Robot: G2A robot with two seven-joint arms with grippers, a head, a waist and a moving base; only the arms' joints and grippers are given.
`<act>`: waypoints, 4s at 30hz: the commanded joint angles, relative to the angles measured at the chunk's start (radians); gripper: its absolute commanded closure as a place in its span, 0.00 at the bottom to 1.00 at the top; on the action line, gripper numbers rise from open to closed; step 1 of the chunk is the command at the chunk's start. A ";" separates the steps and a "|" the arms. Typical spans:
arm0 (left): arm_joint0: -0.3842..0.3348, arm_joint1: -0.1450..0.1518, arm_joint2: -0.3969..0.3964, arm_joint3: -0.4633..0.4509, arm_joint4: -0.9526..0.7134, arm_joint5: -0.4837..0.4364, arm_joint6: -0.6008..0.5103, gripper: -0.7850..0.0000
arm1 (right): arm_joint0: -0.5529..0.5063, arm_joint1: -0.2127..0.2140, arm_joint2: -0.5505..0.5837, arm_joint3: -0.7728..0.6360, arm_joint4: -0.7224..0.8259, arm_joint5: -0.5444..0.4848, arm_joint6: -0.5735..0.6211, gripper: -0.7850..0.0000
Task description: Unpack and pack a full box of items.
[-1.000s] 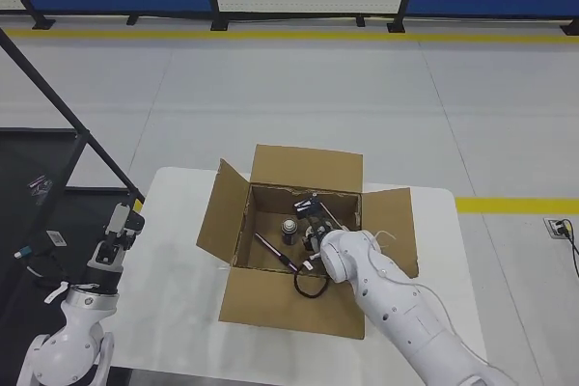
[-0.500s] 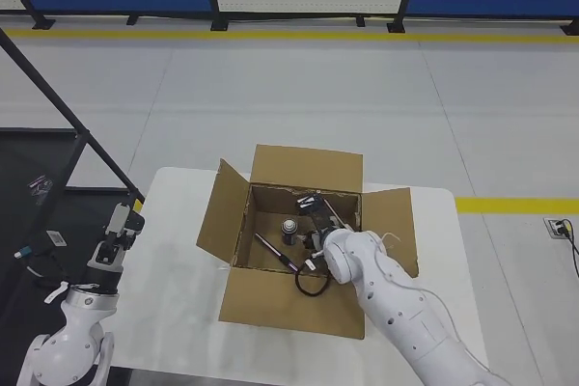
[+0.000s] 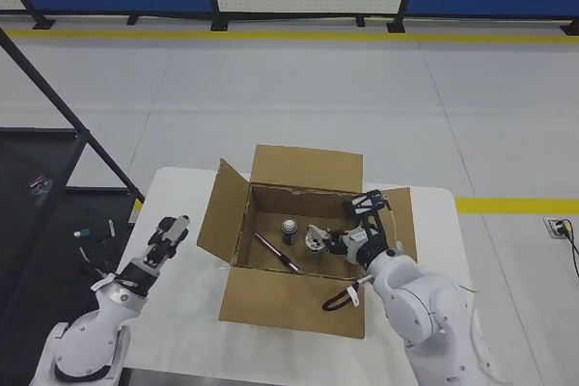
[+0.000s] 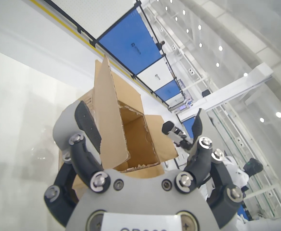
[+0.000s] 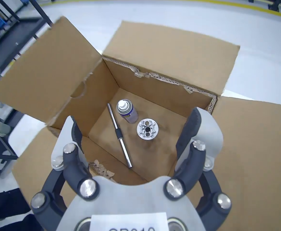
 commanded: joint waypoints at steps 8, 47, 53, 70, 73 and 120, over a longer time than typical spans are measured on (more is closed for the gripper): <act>-0.048 0.004 0.108 -0.016 0.114 0.019 -0.114 0.00 | -0.003 0.000 0.022 0.013 0.035 0.008 -0.024 0.00; -0.278 -0.024 0.396 0.158 0.182 0.193 -0.134 0.00 | 0.227 0.083 0.273 0.445 1.161 -0.298 0.597 0.00; -0.278 -0.028 0.405 0.163 0.170 0.226 -0.106 0.00 | 0.219 0.072 0.126 0.394 0.970 -0.288 0.390 0.00; -0.298 -0.039 0.426 0.193 0.164 0.310 -0.068 0.00 | 0.260 0.060 -0.056 0.470 0.714 -0.168 0.159 0.00; -0.297 -0.039 0.426 0.194 0.166 0.312 -0.064 0.00 | 0.274 0.061 -0.063 0.491 0.708 -0.149 0.174 0.00; 0.051 0.062 -0.090 0.142 -0.344 0.035 -0.763 0.00 | 0.321 0.074 0.050 0.644 1.031 -0.198 -0.112 0.00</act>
